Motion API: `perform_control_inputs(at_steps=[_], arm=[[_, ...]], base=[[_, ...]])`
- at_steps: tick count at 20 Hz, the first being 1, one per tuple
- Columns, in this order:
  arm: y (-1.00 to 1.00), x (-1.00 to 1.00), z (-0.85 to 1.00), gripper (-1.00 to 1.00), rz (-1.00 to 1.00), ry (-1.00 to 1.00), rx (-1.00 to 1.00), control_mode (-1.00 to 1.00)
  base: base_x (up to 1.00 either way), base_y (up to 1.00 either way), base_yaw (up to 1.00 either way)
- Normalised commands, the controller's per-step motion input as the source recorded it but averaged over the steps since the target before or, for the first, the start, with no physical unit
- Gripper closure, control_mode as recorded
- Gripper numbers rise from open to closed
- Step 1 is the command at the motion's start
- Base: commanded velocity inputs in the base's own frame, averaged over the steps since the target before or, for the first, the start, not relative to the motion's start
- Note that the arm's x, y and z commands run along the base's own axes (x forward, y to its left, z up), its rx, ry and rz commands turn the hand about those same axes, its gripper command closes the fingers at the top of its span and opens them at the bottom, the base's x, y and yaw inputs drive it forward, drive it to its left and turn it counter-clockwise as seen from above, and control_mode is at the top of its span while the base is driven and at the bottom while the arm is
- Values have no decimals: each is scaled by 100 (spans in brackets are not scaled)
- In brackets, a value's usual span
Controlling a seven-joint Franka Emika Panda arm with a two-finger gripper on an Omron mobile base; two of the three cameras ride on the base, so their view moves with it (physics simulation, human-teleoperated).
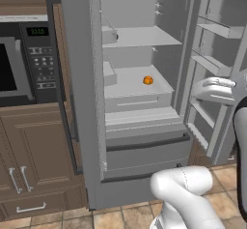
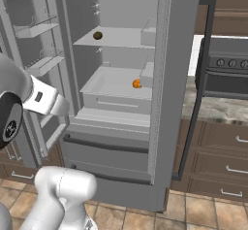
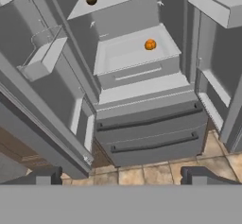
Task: Retrieve the kiwi and orange from the fridge and place them into the bowl on the dining table.
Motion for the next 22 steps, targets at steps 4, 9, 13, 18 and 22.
perform_control_inputs(at_steps=[4,9,13,18,22], arm=[[-3,0,0,-100,7,0,0,-100],[0,-2,-3,-100,0,0,0,-100],[-2,0,-6,-100,0,0,0,-100],[-6,0,-8,-100,0,0,0,-100],[0,0,-11,-100,0,0,0,-100]], base=[[0,0,0],[0,0,0],[0,0,0],[0,0,0],[0,0,0]])
